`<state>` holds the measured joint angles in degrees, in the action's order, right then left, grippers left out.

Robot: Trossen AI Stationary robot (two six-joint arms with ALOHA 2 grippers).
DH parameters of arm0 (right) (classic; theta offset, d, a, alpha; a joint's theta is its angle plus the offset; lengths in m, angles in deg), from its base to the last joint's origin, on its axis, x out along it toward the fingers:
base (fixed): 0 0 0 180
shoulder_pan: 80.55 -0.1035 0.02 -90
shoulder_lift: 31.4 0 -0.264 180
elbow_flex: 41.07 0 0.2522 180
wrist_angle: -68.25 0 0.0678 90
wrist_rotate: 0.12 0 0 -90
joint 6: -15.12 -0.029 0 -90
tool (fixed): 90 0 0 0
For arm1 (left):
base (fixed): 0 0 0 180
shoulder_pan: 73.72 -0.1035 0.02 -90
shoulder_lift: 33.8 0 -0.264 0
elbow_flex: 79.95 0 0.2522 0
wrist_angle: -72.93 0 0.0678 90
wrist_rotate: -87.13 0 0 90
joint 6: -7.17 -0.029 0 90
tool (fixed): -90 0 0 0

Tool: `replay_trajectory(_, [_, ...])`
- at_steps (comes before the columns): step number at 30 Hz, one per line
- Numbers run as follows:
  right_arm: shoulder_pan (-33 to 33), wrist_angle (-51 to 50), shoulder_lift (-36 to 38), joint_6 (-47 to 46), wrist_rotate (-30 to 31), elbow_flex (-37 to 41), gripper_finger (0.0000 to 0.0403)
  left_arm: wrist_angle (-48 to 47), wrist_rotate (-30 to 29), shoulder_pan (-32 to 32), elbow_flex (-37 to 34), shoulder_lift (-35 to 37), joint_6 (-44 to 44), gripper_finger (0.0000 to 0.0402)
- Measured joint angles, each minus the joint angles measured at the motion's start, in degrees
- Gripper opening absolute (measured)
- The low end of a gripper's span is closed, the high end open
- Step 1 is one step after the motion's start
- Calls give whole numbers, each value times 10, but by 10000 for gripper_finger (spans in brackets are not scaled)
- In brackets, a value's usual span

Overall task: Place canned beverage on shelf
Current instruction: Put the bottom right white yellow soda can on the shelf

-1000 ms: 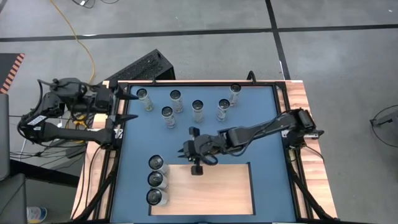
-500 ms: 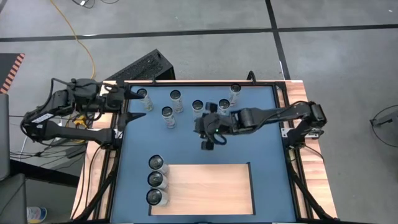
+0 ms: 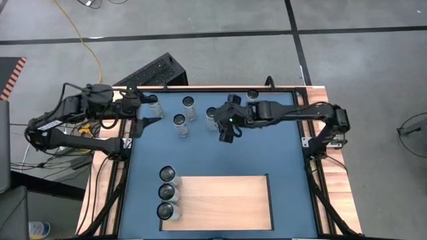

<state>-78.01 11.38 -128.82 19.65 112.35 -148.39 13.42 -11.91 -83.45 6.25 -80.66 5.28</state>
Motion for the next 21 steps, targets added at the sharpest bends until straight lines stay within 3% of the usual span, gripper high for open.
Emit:
replay_trajectory(7, [58,68,-31,-16,-4,-2,276,2,-4,0,0,-4,-23,318])
replay_trajectory(14, [120,108,-62,-62,-45,1,276,0,-4,0,0,-11,-28,318])
replay_trajectory(21, [141,130,-69,-118,-94,1,276,-7,-4,0,0,-15,-35,318])
